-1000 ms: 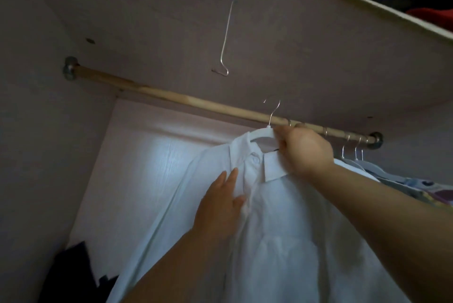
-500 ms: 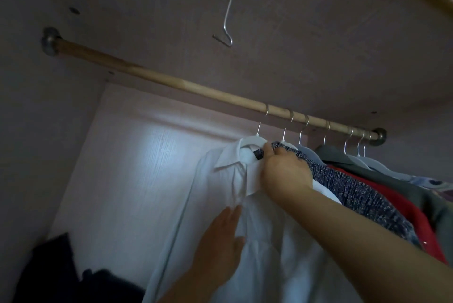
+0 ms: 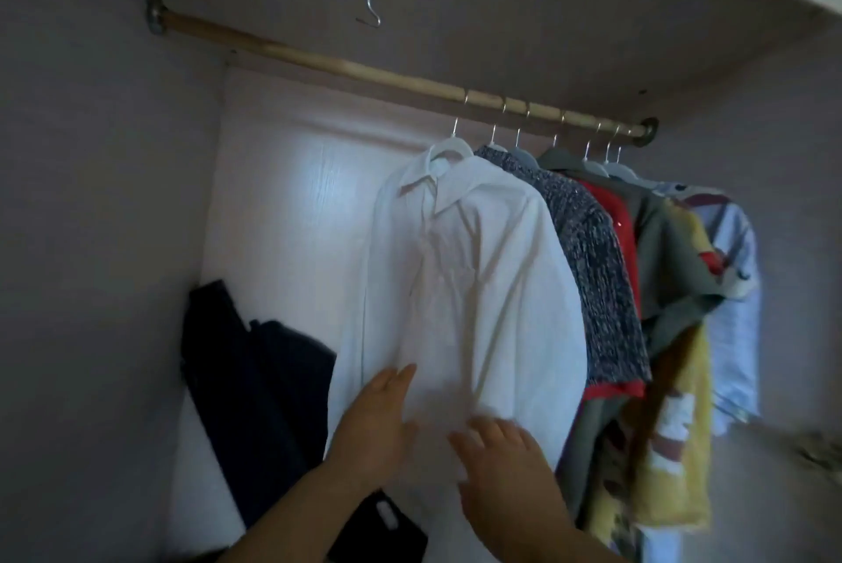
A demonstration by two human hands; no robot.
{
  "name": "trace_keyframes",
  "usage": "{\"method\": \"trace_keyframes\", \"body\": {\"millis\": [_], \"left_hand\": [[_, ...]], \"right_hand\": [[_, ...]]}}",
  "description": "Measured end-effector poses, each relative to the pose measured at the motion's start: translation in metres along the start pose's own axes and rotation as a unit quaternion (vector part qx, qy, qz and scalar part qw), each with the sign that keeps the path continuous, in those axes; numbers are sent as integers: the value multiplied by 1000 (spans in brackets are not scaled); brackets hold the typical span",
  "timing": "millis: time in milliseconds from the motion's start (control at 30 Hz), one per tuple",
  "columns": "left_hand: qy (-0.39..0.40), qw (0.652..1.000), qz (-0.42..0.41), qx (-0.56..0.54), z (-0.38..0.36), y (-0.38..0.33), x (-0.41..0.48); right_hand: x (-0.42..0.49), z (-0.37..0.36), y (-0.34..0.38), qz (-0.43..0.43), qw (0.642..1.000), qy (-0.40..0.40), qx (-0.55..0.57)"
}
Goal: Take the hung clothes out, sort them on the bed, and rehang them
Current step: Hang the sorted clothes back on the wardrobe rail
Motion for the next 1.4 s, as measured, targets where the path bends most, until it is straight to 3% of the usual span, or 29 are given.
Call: {"method": "trace_keyframes", "body": {"millis": [167,400,667,833,967,1167,1400], "left_hand": [[31,999,-33,28,-18,-47,-112],[224,965,-46,125,-53,-115,-236],[328,917,-197,113,-74,-206,-346],[355,867,-336,100,-70,-261,-439],[397,810,-427,65,-59,-307,-539],[426,684,-593,5,-7,-404,-698],[409,509,-754,-72,123,-499,-923]], "right_hand": [[-127,3,7,-60,993,88,49],[-281,43,26,-150,970,183,52],[-428,139,76,-332,915,227,27],[-536,201,138,-492,842,222,4],[-632,263,210,-604,762,234,-25],[-761,386,334,-752,619,207,-88],[-875,536,544,-883,427,104,-167]]}}
Point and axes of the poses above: each hand's wrist, its own x-axis towards the middle knuckle, its own z-axis out of the back of the hand, y = z × x, the point moved 3 cm from there along x, towards the middle knuckle, and after that the axes turned 4 degrees about x, right-handed, at the moved point
